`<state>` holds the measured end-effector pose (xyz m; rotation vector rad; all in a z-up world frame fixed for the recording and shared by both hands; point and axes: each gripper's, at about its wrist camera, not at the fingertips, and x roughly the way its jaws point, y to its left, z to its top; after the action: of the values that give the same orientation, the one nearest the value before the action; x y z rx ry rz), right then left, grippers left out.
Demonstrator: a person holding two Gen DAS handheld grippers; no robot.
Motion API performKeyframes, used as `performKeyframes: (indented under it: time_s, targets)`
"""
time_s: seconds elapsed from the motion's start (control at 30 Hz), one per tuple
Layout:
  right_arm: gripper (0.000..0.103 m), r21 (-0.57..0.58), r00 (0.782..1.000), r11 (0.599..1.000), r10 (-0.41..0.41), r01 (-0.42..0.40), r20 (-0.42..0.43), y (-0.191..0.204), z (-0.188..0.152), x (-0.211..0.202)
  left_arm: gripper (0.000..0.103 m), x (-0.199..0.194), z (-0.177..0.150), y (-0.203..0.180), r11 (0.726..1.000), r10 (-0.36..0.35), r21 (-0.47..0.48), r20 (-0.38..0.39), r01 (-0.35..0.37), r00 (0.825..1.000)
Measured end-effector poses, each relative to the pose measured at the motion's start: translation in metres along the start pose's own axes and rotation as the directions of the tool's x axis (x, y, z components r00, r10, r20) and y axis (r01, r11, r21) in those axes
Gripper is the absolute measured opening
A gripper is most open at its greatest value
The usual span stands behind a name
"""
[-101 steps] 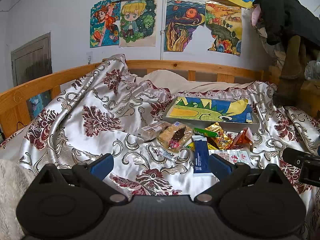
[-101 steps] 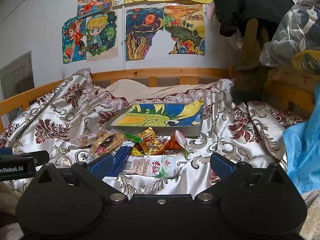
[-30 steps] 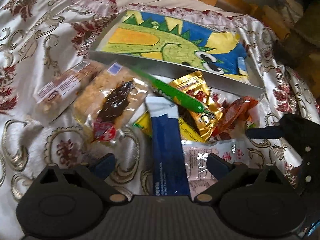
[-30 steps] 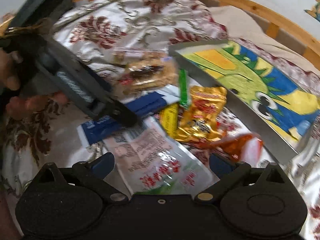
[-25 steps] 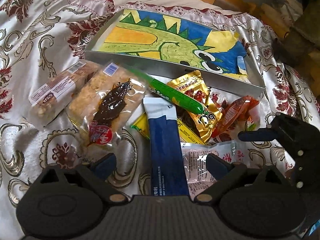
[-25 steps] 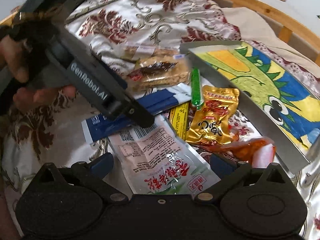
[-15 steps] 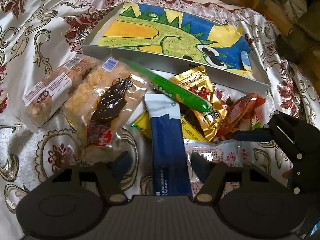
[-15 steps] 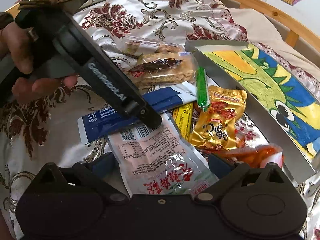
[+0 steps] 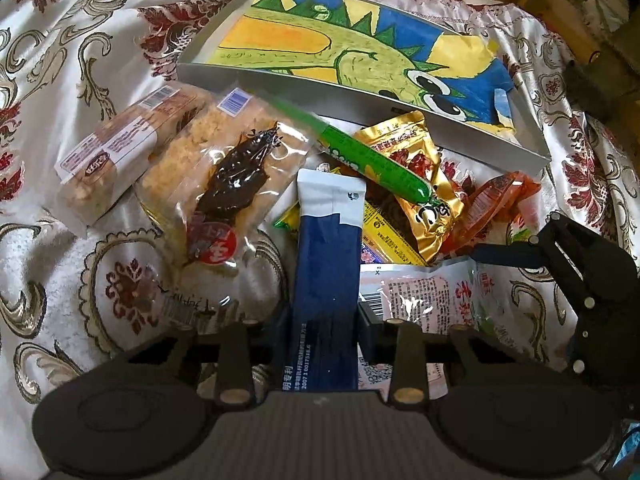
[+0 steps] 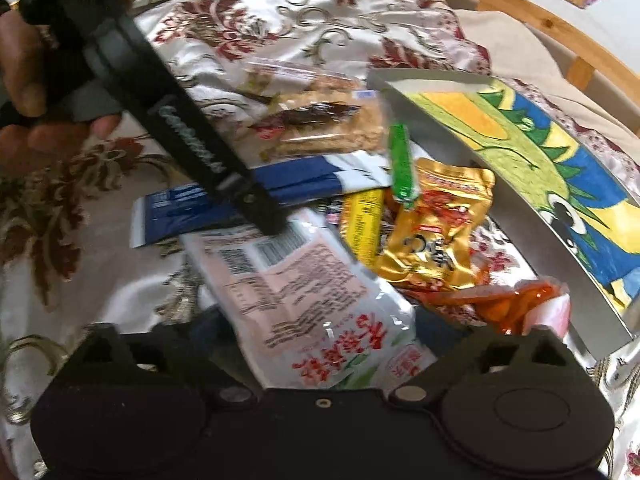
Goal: Organize snacks
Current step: 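Close left gripper on the blue packet while right gripper closes on the white packet, then lift and carry both held packets over the dinosaur-drawing tray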
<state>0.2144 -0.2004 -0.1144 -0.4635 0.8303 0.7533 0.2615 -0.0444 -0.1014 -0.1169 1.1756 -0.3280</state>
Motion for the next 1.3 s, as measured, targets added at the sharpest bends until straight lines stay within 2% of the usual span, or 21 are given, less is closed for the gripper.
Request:
performKeyframes:
  time_s: [0.1,0.2,0.27,0.3,0.5,0.57,0.6,0.63,0.7,0.87,1.13,1.3]
  targets:
    - [0.098,0.031,1.0,0.999,0.019,-0.019,-0.001,-0.004,0.0,0.005,0.038,0.0,0.0,-0.002,1.0,0.011,0.02,0.0,-0.011,1.0]
    - [0.086,0.062,0.998,0.996,0.06,-0.059,-0.008,-0.007,0.0,0.006,0.036,0.0,0.0,-0.003,0.999,0.012,0.034,-0.001,-0.012,1.0]
    - [0.069,0.067,0.997,0.995,0.071,-0.07,-0.007,-0.007,0.0,0.004,0.034,-0.001,-0.001,-0.003,0.999,0.004,0.033,0.002,-0.004,1.0]
    - [0.067,0.064,0.997,0.995,0.073,-0.073,-0.006,-0.005,0.001,0.002,0.034,-0.002,-0.001,-0.003,0.999,0.004,0.033,0.005,-0.004,1.0]
    - [0.06,0.021,1.0,1.0,0.007,-0.007,-0.019,0.011,0.002,-0.004,0.032,-0.01,-0.006,0.002,1.0,-0.026,-0.012,0.006,0.027,1.0]
    - [0.043,-0.034,0.999,0.999,-0.043,0.043,-0.016,0.023,0.003,-0.009,0.032,-0.011,-0.009,0.008,0.994,-0.082,-0.07,0.003,0.082,0.997]
    - [0.041,-0.075,0.996,0.994,-0.086,0.084,-0.016,0.03,0.003,-0.011,0.032,-0.011,-0.01,0.009,0.99,-0.108,-0.091,-0.005,0.107,0.994]
    - [0.036,-0.131,0.99,0.982,-0.138,0.135,-0.015,0.04,0.002,-0.013,0.032,-0.011,-0.011,0.01,0.987,-0.12,-0.106,-0.01,0.118,0.993]
    - [0.034,-0.213,0.981,0.96,-0.192,0.183,-0.019,0.055,0.0,-0.013,0.032,-0.011,-0.014,0.01,0.987,-0.117,-0.108,-0.011,0.115,0.993]
    - [0.026,-0.283,0.956,0.918,-0.294,0.277,-0.017,0.067,-0.005,-0.017,0.031,-0.024,-0.02,0.005,0.993,-0.09,-0.078,0.035,0.093,0.995]
    - [0.016,-0.274,0.907,0.868,-0.417,0.415,0.053,0.067,-0.004,-0.045,0.031,-0.051,-0.023,0.0,0.994,-0.087,-0.051,0.122,0.094,0.989]
    - [0.015,-0.231,0.873,0.842,-0.474,0.488,0.117,0.067,0.001,-0.064,0.031,-0.065,-0.02,-0.002,0.996,-0.077,-0.034,0.231,0.087,0.97]
